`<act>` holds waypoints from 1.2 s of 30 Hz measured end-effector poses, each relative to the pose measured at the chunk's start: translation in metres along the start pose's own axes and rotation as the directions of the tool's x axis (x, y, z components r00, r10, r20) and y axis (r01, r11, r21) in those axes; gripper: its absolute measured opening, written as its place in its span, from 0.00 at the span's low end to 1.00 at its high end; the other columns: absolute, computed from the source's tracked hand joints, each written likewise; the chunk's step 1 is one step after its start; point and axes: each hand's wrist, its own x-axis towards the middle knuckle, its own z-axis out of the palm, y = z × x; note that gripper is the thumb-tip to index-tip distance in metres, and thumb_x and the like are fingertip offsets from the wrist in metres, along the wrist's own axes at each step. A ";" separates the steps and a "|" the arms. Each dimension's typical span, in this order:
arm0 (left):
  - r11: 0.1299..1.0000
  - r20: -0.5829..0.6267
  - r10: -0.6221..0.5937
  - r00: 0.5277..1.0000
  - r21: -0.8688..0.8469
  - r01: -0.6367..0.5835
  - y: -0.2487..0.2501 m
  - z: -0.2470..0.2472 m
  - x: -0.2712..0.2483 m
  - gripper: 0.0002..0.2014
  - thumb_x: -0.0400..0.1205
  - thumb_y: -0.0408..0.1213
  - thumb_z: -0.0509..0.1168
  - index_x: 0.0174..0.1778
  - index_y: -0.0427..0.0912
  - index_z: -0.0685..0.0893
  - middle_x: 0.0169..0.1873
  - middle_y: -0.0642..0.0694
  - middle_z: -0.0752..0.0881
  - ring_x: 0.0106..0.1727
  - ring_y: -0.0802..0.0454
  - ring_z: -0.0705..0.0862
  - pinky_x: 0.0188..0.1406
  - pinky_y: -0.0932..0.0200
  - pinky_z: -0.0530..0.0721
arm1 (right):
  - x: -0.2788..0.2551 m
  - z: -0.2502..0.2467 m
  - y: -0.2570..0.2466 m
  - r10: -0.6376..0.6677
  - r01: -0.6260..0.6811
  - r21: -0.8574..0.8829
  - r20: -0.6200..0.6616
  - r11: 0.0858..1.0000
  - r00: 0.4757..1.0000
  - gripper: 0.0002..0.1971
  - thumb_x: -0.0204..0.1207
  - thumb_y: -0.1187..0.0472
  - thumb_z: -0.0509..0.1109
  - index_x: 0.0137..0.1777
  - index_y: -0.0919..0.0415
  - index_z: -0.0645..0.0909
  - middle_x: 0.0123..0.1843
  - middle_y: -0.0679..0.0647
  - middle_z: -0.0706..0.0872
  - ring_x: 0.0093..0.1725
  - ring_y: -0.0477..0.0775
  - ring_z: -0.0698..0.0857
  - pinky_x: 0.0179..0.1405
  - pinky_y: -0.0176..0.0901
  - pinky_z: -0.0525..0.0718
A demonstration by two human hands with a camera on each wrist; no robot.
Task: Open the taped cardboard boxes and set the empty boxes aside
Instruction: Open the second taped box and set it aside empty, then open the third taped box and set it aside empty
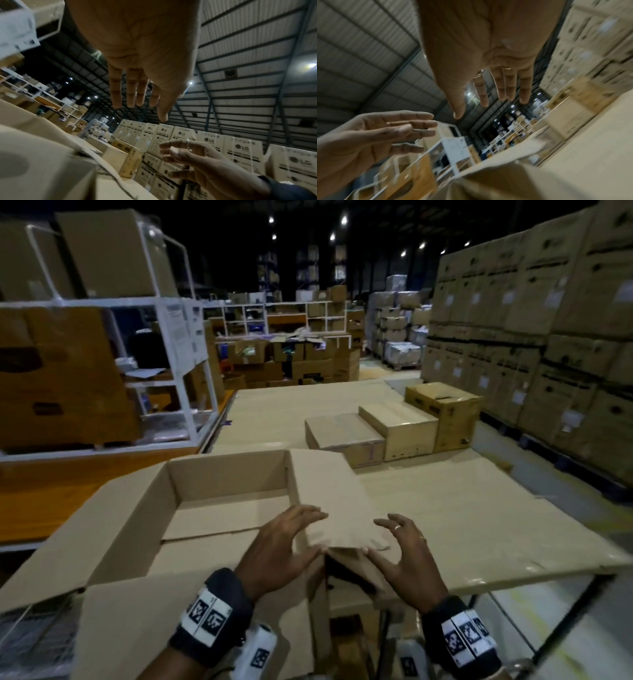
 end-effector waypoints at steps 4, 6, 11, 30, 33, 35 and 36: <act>0.993 -0.012 -0.060 0.998 -0.107 0.058 0.049 0.078 0.054 0.26 0.79 0.50 0.75 0.74 0.57 0.80 0.66 0.59 0.82 0.62 0.63 0.82 0.50 0.68 0.84 | -0.019 -0.057 0.058 0.067 -0.063 0.077 -0.051 0.995 0.996 0.25 0.74 0.36 0.73 0.70 0.40 0.78 0.69 0.39 0.78 0.71 0.44 0.78 0.66 0.55 0.83; 0.988 -0.027 -0.117 0.993 -0.102 0.113 0.069 0.117 0.077 0.28 0.77 0.52 0.76 0.75 0.59 0.80 0.65 0.59 0.83 0.60 0.62 0.83 0.49 0.66 0.85 | -0.028 -0.080 0.085 0.121 -0.114 0.102 -0.066 0.988 0.990 0.25 0.75 0.42 0.77 0.71 0.40 0.77 0.68 0.38 0.78 0.69 0.42 0.78 0.65 0.54 0.84; 0.969 0.034 -0.246 0.969 -0.025 0.247 0.102 0.179 0.119 0.31 0.76 0.55 0.75 0.76 0.57 0.78 0.66 0.56 0.84 0.62 0.58 0.83 0.58 0.54 0.86 | -0.038 -0.121 0.135 0.219 -0.213 0.119 -0.039 0.970 0.975 0.28 0.75 0.49 0.80 0.74 0.43 0.77 0.69 0.41 0.78 0.67 0.42 0.79 0.61 0.45 0.85; 0.789 -0.180 -0.612 0.770 -0.068 0.611 -0.034 0.199 0.302 0.30 0.71 0.61 0.74 0.67 0.52 0.83 0.66 0.45 0.85 0.65 0.43 0.85 0.63 0.52 0.83 | 0.220 -0.144 0.199 0.085 -0.115 0.188 0.163 0.975 0.983 0.26 0.76 0.52 0.80 0.73 0.44 0.79 0.66 0.43 0.84 0.65 0.39 0.84 0.54 0.40 0.88; 0.765 -0.191 -0.639 0.745 -0.062 0.641 -0.062 0.196 0.329 0.27 0.72 0.56 0.76 0.66 0.52 0.84 0.59 0.47 0.89 0.62 0.43 0.86 0.62 0.51 0.83 | 0.274 -0.120 0.201 0.065 -0.105 0.204 0.195 0.973 0.979 0.28 0.74 0.50 0.81 0.74 0.47 0.79 0.66 0.44 0.85 0.65 0.42 0.84 0.56 0.39 0.87; 0.737 -0.179 -0.669 0.721 -0.043 0.674 -0.085 0.203 0.343 0.29 0.72 0.58 0.76 0.67 0.49 0.82 0.59 0.46 0.88 0.61 0.43 0.85 0.62 0.49 0.83 | 0.307 -0.100 0.209 0.056 -0.101 0.201 0.217 0.974 0.974 0.29 0.73 0.50 0.82 0.74 0.50 0.79 0.65 0.46 0.85 0.64 0.45 0.85 0.56 0.40 0.87; 0.721 -0.170 -0.687 0.706 -0.043 0.691 -0.096 0.208 0.349 0.29 0.72 0.58 0.76 0.67 0.49 0.82 0.59 0.46 0.88 0.62 0.43 0.85 0.62 0.49 0.83 | 0.323 -0.089 0.213 0.057 -0.105 0.207 0.224 0.973 0.973 0.29 0.73 0.51 0.83 0.73 0.51 0.80 0.64 0.46 0.85 0.64 0.46 0.85 0.57 0.41 0.87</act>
